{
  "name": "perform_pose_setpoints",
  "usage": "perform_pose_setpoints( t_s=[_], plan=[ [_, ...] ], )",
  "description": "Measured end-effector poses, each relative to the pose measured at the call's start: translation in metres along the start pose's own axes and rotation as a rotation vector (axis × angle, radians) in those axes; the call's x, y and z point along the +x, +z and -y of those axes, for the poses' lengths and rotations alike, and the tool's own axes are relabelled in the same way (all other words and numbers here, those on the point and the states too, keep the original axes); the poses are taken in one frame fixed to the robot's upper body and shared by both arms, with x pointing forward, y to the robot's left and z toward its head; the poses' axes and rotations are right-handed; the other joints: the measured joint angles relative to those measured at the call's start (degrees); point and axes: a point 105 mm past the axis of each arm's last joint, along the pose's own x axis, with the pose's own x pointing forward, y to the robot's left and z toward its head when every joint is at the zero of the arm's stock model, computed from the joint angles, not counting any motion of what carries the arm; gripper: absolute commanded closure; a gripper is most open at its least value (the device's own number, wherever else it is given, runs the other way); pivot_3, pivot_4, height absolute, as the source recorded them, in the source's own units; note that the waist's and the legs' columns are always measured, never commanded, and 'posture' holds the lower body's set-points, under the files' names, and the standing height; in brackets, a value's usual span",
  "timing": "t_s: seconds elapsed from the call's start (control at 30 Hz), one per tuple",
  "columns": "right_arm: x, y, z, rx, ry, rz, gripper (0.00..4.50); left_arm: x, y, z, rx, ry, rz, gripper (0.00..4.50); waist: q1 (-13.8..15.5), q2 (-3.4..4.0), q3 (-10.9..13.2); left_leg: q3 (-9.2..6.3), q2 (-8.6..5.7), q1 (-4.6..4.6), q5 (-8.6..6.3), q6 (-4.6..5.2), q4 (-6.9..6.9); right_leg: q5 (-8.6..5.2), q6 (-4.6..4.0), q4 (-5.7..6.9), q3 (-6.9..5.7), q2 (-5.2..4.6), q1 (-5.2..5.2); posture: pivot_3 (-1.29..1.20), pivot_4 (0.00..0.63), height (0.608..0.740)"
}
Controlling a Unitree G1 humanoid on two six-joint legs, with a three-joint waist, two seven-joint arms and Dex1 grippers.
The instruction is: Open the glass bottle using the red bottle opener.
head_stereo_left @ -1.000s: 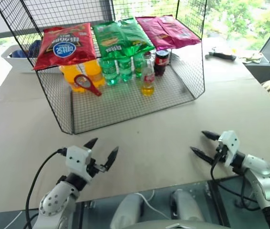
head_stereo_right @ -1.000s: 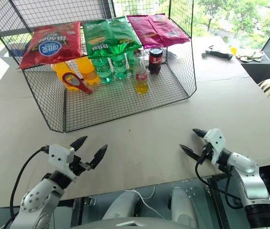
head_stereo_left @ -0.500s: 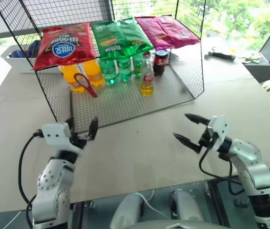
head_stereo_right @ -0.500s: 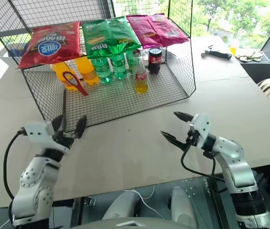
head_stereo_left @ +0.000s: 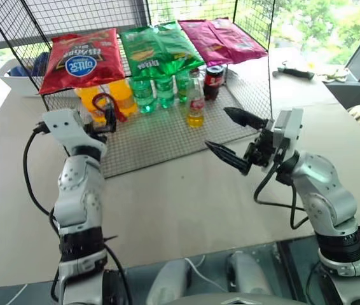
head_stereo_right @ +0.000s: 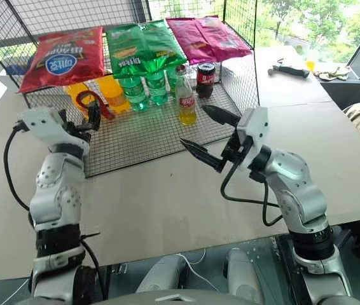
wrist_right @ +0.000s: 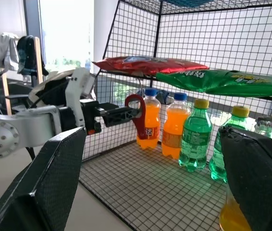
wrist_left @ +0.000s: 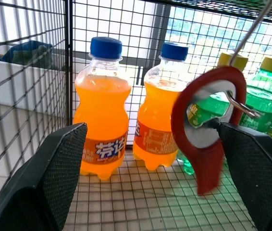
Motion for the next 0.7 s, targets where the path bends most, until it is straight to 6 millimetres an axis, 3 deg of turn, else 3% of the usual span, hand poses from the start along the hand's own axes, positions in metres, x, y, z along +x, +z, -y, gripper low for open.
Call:
perform_pose_setpoints(
  t_s=[0.2, 0.47, 0.5, 0.6, 0.7],
  plan=[
    [0.006, 0.008, -0.002, 0.031, 0.012, 0.027, 0.05, 0.013, 0.002, 0.002, -0.001, -0.002, 0.015, 0.0, -0.04, 0.0, 0.0, -0.01, -0.01, -0.03, 0.0, 0.0, 0.01, 0.0, 0.0, 0.05, -0.02, -0.01, -0.03, 0.0, 0.15, 0.74],
    [0.005, 0.008, -0.002, 0.031, 0.009, 0.02, 0.05, 0.015, 0.002, 0.011, 0.005, -0.036, 0.033, 0.0, -0.25, 0.0, 0.0, -0.02, -0.01, -0.03, 0.0, 0.0, 0.01, 0.0, 0.0, 0.04, -0.02, -0.03, -0.03, 0.0, 0.15, 0.74],
    [0.005, 0.008, -0.002, 0.03, 0.009, 0.019, 0.0, 0.015, 0.003, 0.011, 0.006, -0.037, 0.034, 0.54, -0.3, 0.0, 0.0, -0.02, -0.01, -0.03, 0.0, 0.0, 0.01, 0.0, 0.0, 0.04, -0.02, -0.03, -0.03, 0.0, 0.15, 0.74],
    [0.004, 0.006, -0.002, 0.034, 0.004, 0.013, 0.0, 0.015, 0.001, 0.011, 0.016, -0.036, 0.025, 1.57, -0.45, 0.0, 0.0, -0.02, -0.01, -0.03, 0.0, 0.0, 0.01, 0.0, 0.0, 0.05, -0.02, -0.02, -0.03, 0.0, 0.15, 0.74],
    [0.004, 0.006, -0.002, 0.033, 0.0, 0.011, 0.0, 0.013, -0.006, 0.014, 0.029, -0.052, 0.002, 3.12, -0.57, 0.0, 0.0, -0.03, -0.02, -0.03, 0.0, 0.0, 0.01, 0.0, 0.0, 0.06, -0.02, -0.02, -0.03, 0.0, 0.15, 0.74]
  ],
)
